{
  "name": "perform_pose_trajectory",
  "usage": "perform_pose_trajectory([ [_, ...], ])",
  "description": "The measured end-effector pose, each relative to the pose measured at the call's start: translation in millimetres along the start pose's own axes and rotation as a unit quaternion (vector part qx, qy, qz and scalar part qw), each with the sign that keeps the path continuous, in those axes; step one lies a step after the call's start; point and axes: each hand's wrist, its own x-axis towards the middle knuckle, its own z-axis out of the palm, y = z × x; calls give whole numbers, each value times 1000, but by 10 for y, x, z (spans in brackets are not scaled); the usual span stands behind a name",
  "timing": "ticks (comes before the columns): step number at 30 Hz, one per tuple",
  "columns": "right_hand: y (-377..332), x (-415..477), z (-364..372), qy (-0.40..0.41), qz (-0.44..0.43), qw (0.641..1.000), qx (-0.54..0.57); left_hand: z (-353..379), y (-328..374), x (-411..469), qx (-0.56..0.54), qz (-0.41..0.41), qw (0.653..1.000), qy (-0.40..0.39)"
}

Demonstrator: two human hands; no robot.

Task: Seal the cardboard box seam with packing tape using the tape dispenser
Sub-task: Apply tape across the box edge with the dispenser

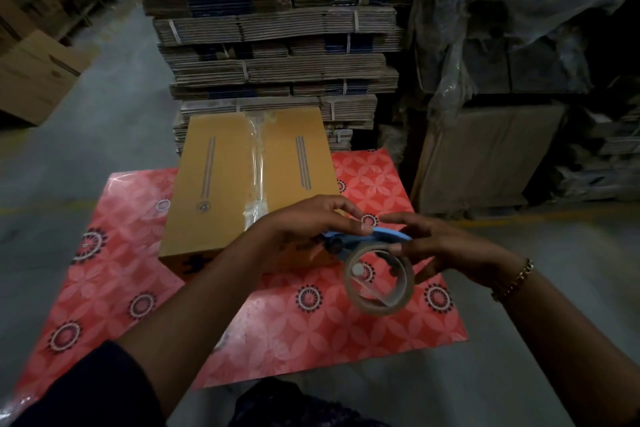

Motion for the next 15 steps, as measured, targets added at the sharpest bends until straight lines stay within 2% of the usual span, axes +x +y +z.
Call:
perform_pose_trajectory([
  [3,123,75,56,-22,2,1000,-13,-42,-35,208,17,-12,1000,-19],
  [6,262,141,161,7,3,1000,-2,-70,-67,414,38,-10,999,-27],
  [11,491,255,215,104,49,987,111,-108,-143,752,34,-35,997,-62],
  [15,717,403,246,149,66,966,198,-79,-209,1029,3,-24,999,-30],
])
